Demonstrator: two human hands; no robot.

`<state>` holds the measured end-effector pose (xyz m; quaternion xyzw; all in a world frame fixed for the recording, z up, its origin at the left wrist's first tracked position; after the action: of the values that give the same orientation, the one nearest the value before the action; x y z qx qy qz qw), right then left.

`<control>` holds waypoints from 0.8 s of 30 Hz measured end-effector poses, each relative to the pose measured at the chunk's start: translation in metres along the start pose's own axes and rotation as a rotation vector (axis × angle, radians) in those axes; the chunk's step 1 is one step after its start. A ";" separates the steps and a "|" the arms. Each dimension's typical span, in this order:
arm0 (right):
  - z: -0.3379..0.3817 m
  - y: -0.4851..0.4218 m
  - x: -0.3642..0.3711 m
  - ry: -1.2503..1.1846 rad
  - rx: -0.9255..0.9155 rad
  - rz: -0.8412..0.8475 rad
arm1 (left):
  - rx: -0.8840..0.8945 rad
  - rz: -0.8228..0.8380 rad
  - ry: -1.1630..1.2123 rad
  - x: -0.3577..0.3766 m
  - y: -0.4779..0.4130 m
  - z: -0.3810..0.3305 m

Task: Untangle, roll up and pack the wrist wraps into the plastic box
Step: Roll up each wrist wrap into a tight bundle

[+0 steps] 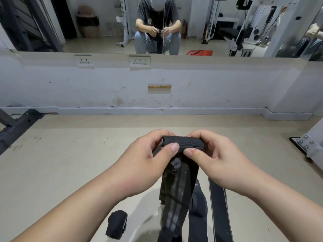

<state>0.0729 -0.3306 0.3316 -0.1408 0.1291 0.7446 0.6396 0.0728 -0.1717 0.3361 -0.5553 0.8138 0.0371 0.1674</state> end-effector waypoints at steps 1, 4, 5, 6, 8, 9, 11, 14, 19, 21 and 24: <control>0.001 0.000 0.000 -0.055 -0.004 -0.014 | 0.004 -0.051 -0.011 -0.003 0.000 0.001; -0.002 -0.001 0.001 -0.214 0.030 -0.041 | -0.007 -0.276 -0.006 -0.023 0.000 0.005; -0.005 -0.001 0.002 -0.258 0.056 -0.052 | -0.010 -0.336 0.016 -0.028 0.000 0.005; -0.007 -0.002 0.002 -0.286 0.079 -0.065 | -0.014 -0.384 0.030 -0.032 0.001 0.006; -0.011 -0.002 0.002 -0.279 0.113 -0.109 | -0.036 -0.444 0.010 -0.036 0.003 0.008; -0.012 -0.001 0.000 -0.255 0.124 -0.137 | -0.053 -0.451 -0.004 -0.035 0.004 0.011; -0.012 -0.001 -0.001 -0.177 0.133 -0.173 | -0.095 -0.444 0.007 -0.032 0.005 0.016; -0.012 0.000 0.000 -0.126 0.136 -0.176 | -0.129 -0.445 0.076 -0.029 0.007 0.019; -0.012 0.003 -0.002 -0.130 0.158 -0.219 | -0.144 -0.460 0.216 -0.019 0.007 0.019; -0.013 0.004 -0.004 -0.130 0.177 -0.241 | -0.147 -0.438 0.286 -0.012 0.006 0.020; -0.014 0.007 -0.006 -0.129 0.203 -0.273 | -0.160 -0.389 0.395 0.001 0.008 0.020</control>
<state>0.0671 -0.3422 0.3210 -0.0437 0.1421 0.6416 0.7525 0.0700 -0.1648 0.3160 -0.7089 0.7033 -0.0405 -0.0348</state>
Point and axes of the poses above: each hand's wrist, its own y-axis away from the middle knuckle, its own x-axis out of the palm, z = x × y, the point moved 10 cm from there along -y, towards the middle knuckle, and after that the axes turned 7 degrees about x, right-handed, at the moved point
